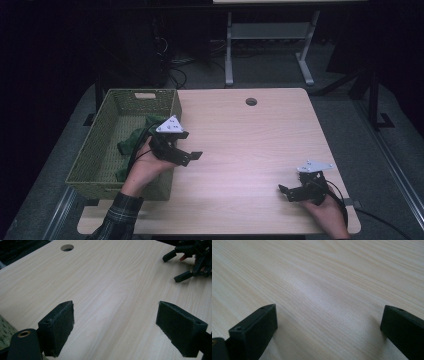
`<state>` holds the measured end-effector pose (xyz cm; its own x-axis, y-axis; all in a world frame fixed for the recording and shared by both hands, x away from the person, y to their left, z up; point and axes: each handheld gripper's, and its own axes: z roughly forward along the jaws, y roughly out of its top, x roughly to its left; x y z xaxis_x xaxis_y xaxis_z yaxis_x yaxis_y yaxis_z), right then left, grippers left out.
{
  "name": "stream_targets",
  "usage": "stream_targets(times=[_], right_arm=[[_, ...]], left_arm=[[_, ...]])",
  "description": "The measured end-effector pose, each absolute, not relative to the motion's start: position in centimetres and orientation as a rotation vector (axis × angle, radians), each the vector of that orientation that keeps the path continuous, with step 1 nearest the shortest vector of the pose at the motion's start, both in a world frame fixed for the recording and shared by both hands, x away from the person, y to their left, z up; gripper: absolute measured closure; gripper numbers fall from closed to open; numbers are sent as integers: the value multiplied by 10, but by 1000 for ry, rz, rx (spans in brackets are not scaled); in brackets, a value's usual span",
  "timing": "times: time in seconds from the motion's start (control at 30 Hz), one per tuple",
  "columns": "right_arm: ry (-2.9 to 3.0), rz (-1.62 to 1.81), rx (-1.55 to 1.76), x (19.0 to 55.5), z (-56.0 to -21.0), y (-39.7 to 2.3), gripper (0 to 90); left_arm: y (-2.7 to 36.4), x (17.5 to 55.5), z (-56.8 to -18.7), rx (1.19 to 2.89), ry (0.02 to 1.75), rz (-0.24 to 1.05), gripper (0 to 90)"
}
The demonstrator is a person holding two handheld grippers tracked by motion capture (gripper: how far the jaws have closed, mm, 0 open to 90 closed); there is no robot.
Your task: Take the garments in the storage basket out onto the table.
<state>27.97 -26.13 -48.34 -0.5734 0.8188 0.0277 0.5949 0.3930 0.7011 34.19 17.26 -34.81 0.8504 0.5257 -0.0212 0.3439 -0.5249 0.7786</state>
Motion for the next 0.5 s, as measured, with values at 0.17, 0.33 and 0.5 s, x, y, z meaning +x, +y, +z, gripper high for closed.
stream_targets(times=[0.17,0.33,0.5], right_arm=[[2334,976,1231,280,-483,-261,6],[2334,976,1233,280,-483,-261,6],[2333,976,1235,280,-483,-261,6]], left_arm=[[184,345,-350,2174,655,286,142],[196,347,-351,2163,684,286,142],[204,349,-351,2159,700,295,161]])
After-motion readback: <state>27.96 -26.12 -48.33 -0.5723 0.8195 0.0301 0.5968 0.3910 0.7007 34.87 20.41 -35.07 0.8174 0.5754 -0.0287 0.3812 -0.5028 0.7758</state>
